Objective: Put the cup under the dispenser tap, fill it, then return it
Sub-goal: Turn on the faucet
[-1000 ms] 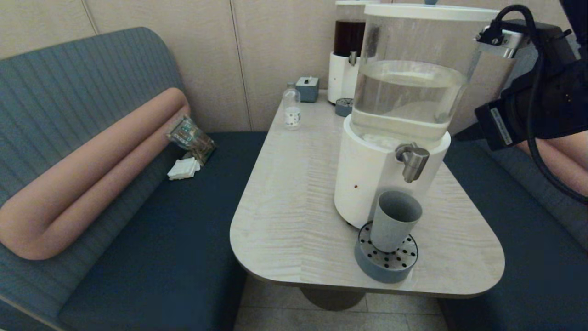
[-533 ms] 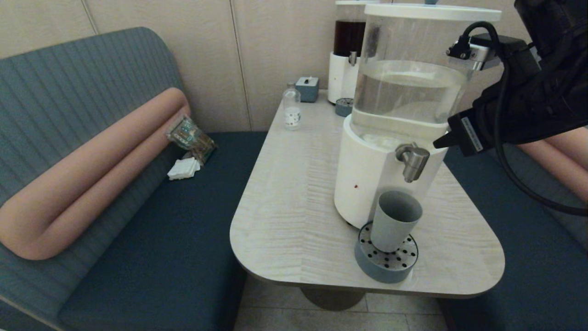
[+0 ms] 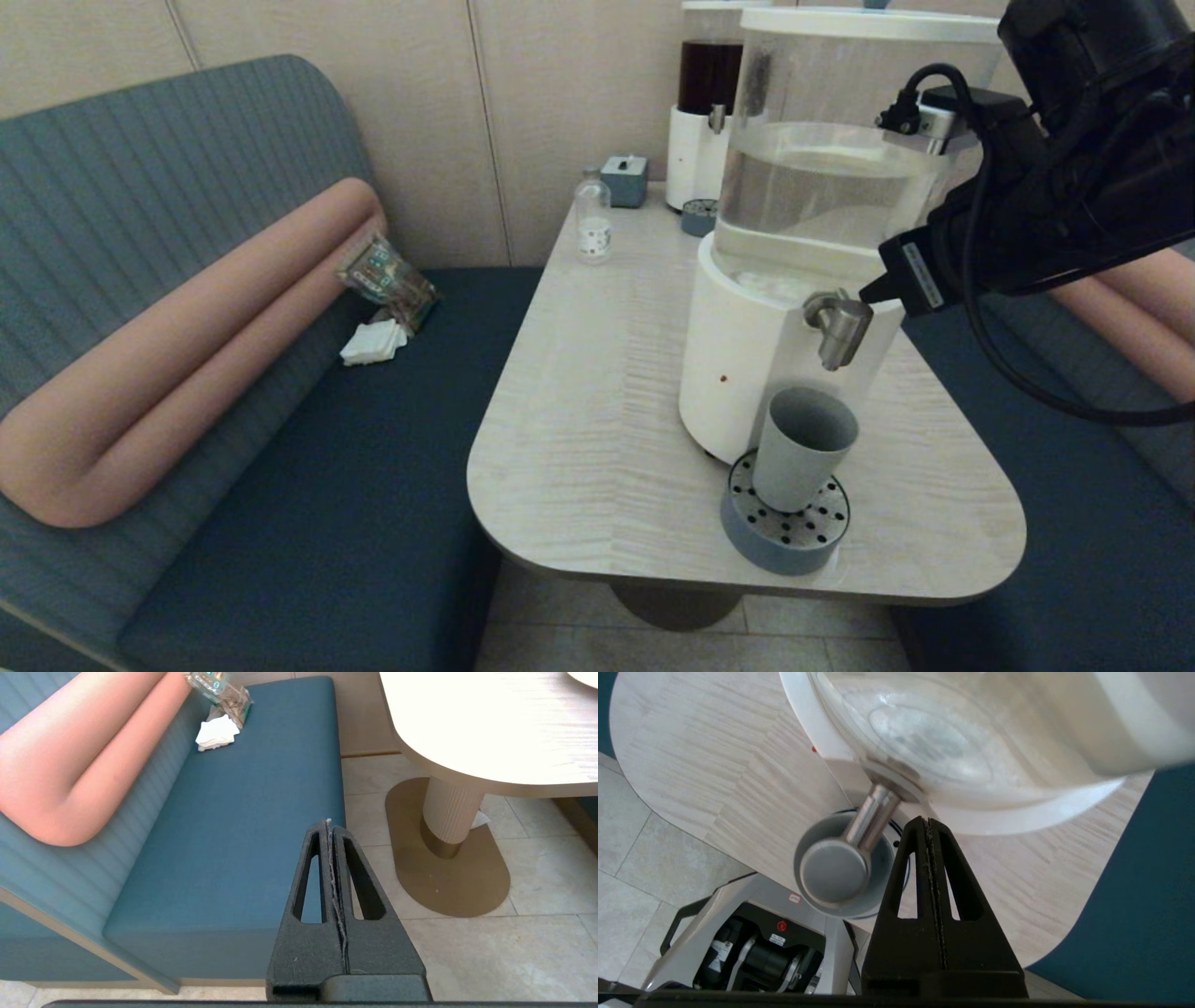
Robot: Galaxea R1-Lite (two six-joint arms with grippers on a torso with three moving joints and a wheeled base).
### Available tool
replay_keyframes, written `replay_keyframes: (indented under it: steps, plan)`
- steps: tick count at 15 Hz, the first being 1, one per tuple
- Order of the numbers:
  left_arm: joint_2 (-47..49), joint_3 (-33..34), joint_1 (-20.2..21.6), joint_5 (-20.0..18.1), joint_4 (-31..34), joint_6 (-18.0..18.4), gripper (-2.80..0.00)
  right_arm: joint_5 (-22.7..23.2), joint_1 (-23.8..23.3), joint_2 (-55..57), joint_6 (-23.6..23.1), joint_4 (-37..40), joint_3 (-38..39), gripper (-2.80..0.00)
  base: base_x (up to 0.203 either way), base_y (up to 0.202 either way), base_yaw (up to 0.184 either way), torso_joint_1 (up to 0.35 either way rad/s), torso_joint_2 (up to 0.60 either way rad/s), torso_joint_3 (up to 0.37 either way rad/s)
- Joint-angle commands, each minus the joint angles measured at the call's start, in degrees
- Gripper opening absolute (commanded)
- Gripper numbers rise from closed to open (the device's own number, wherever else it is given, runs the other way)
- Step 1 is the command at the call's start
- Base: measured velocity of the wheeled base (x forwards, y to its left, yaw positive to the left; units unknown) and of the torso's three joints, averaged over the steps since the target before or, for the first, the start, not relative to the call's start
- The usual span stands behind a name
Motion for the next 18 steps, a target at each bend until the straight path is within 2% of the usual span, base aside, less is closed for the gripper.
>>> replay_keyframes:
  steps: [1,18]
  plan:
    - [0.1,-0.04,0.02,-0.02,0.02,0.04,-2.8,-0.03,0.03,0.56,-0.07,0.26,-0.38,-2.8,0.0,0.0,0.0,0.0,0.0,0.0]
    - [0.1,-0.04,0.02,-0.02,0.02,0.04,-2.8,0.59,1.26,1.7,-0.65,-0.53,-0.73,-2.8,0.0,0.0,0.0,0.0,0.0,0.0]
